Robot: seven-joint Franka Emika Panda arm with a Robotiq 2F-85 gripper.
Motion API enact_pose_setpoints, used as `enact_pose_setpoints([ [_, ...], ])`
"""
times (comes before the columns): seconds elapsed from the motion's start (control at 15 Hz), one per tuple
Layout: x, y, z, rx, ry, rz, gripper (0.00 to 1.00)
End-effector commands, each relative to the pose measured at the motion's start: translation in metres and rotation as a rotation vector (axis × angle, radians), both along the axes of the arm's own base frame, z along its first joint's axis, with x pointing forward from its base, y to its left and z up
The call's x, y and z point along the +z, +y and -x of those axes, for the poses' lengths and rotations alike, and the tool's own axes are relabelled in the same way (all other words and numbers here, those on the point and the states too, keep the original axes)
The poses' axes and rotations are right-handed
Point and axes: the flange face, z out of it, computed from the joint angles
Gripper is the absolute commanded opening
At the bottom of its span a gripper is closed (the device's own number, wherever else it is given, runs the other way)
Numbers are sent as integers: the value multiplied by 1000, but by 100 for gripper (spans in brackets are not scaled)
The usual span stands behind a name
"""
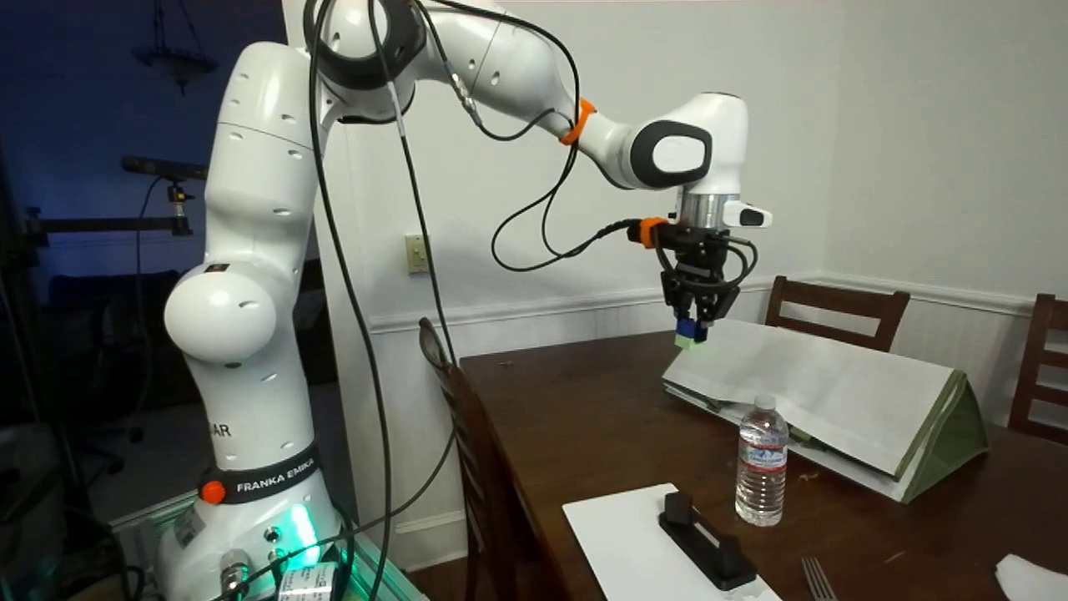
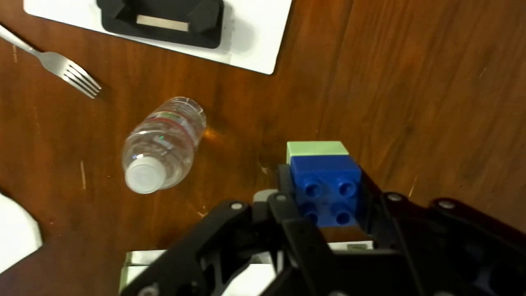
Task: Remove the stacked blocks from the top of the water bottle and put them on the left side of the table.
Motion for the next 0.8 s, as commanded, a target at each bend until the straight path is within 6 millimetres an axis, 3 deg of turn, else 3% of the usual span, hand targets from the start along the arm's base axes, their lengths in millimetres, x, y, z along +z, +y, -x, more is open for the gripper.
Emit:
enact_pose_setpoints([
  [0.0,-32,56,-8,26,-19,41,13],
  [0.27,-85,115,-37,58,-45,90,12],
  [0.4,-106,135,-52,57,-48,107,12],
  [0.53,-125,145,-67,24,-49,112,12],
  [0.73,-143,142,-88,-56,-75,95,12],
])
